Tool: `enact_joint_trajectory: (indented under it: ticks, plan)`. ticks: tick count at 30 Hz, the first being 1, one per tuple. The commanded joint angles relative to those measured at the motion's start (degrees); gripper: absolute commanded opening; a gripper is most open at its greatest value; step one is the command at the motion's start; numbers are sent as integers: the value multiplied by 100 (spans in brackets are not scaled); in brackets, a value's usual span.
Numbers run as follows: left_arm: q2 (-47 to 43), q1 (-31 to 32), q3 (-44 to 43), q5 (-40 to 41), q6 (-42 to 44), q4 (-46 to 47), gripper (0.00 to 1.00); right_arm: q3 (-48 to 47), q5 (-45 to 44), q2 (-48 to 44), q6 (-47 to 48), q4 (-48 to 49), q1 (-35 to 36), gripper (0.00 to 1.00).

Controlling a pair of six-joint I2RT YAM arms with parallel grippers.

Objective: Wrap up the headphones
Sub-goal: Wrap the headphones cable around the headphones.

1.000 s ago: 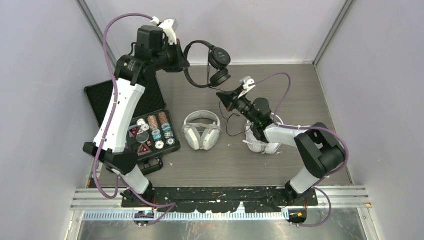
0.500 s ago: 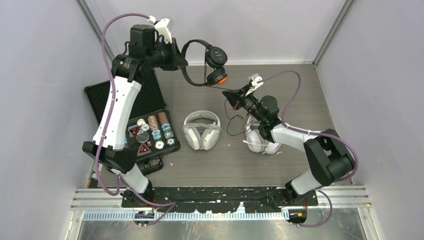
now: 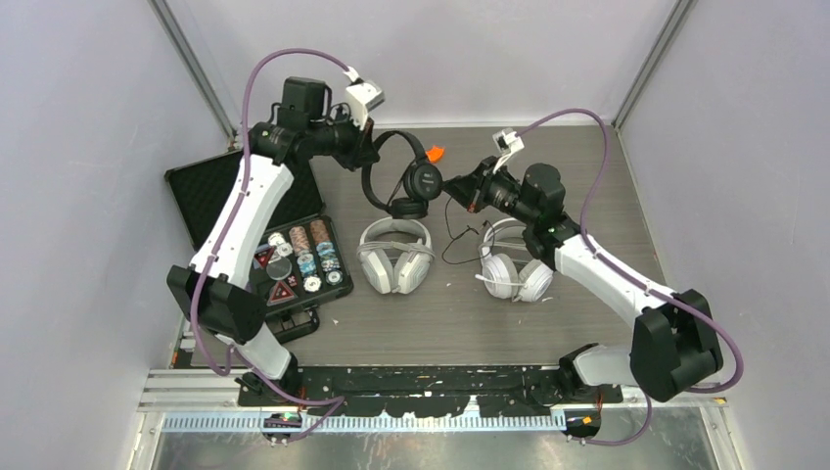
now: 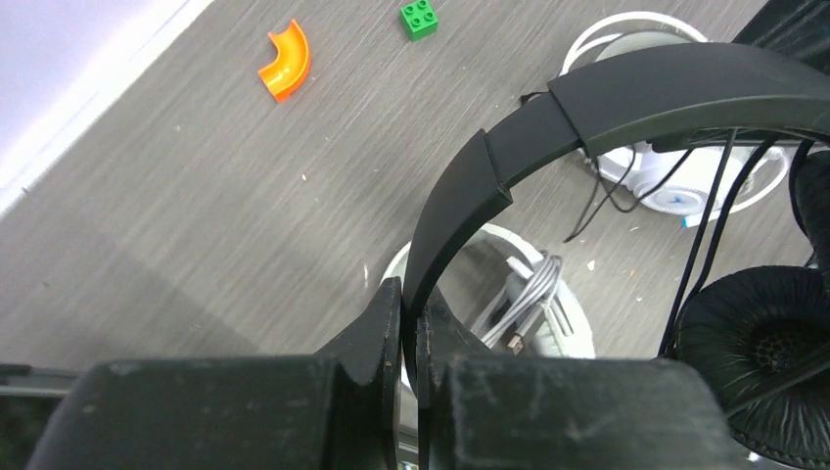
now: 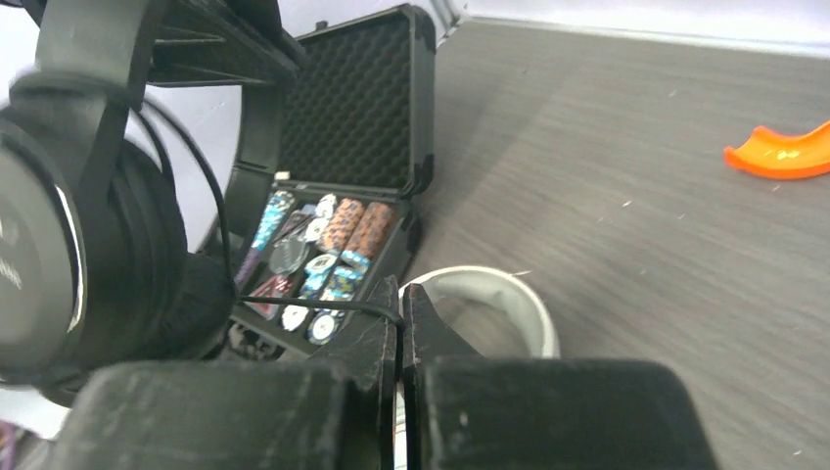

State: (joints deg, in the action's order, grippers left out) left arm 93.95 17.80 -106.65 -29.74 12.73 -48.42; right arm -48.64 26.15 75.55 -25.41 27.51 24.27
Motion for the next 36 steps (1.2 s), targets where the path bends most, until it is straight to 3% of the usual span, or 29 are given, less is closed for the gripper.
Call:
enact_joint_trajectory:
  ticks: [1,11,15,21,27,36]
  plan:
    - [-562,206,117,38,1370,266,0,-576,214,-298,-492,-1212,-133,0]
    - [-953,543,599,87,3570,53,0,-1424,1334,-415,-540,-3421,-221,0]
    - [-974,786,505,499,3930,2,0,-1555,1962,-379,-1057,-3503,-334,0]
    - [-927,993,558,1172,4248,73,0,-1423,2800,-365,-2201,-2436,-353,0]
    - [-910,1032,575,1706,4036,303,0,-1174,3244,-263,-3292,-1179,-353,0]
    - [-866,1049,568,2108,3704,492,0,-810,3445,88,-5440,1624,-354,0]
